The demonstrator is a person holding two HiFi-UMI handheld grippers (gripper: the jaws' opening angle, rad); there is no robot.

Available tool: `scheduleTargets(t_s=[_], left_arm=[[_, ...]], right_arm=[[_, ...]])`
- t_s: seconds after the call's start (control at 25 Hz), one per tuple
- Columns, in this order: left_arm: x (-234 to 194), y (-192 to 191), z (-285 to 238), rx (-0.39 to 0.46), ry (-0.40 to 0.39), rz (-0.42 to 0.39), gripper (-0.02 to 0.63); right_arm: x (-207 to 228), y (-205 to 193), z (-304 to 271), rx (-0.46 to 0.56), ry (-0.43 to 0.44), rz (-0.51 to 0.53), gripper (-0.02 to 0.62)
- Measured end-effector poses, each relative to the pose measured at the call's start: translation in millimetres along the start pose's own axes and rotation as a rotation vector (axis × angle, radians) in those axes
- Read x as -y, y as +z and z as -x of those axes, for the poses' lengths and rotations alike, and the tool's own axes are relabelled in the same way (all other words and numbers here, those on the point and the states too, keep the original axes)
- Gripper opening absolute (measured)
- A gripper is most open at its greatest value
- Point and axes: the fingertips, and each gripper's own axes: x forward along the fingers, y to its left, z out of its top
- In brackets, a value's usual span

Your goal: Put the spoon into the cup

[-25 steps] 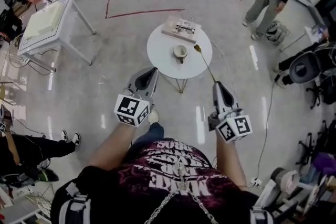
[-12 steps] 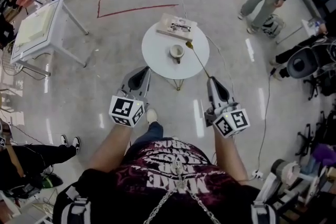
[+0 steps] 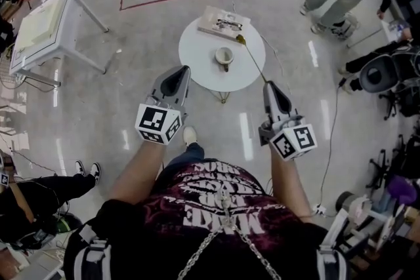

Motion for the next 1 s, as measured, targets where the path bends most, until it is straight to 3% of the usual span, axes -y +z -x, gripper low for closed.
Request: scheduleTargets(t_s=[0.64, 1.0], left_arm=[[-46, 32, -29, 0.055, -0.095, -0.013, 0.029], [-75, 37, -36, 0.086, -0.107, 0.039, 0.029]], right_arm=[[-7, 25, -51, 0.042, -0.068, 0.034, 0.035], [-25, 36, -72, 0.044, -0.066, 0.022, 0.035]])
